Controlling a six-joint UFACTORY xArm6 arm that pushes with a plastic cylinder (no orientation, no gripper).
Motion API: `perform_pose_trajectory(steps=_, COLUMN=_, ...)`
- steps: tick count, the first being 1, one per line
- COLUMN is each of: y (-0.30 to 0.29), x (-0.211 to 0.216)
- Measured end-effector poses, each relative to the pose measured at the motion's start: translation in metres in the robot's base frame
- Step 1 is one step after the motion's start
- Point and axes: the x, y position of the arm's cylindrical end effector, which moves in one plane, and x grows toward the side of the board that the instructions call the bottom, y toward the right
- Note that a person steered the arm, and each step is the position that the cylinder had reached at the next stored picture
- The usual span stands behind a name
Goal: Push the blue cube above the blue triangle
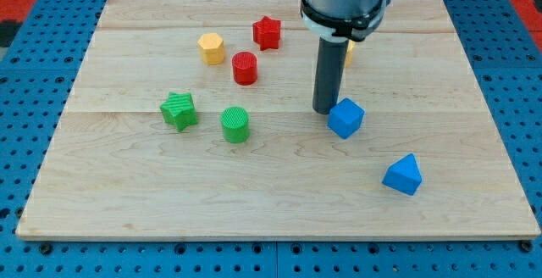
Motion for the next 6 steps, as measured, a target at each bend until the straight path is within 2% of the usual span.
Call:
perform_pose_trajectory(steps=1, y=-0.047, x=0.005)
perform_pose_trajectory(steps=2, y=0.014, x=0.016)
perform_pose_trajectory(steps=3, y=0.028, x=0.014)
perform_pose_trajectory(steps=4, y=0.016, x=-0.003)
perform_pose_trajectory(steps=5, y=0.058, x=-0.007)
perform_pose_trajectory(steps=6, y=0.052, x=-0.018)
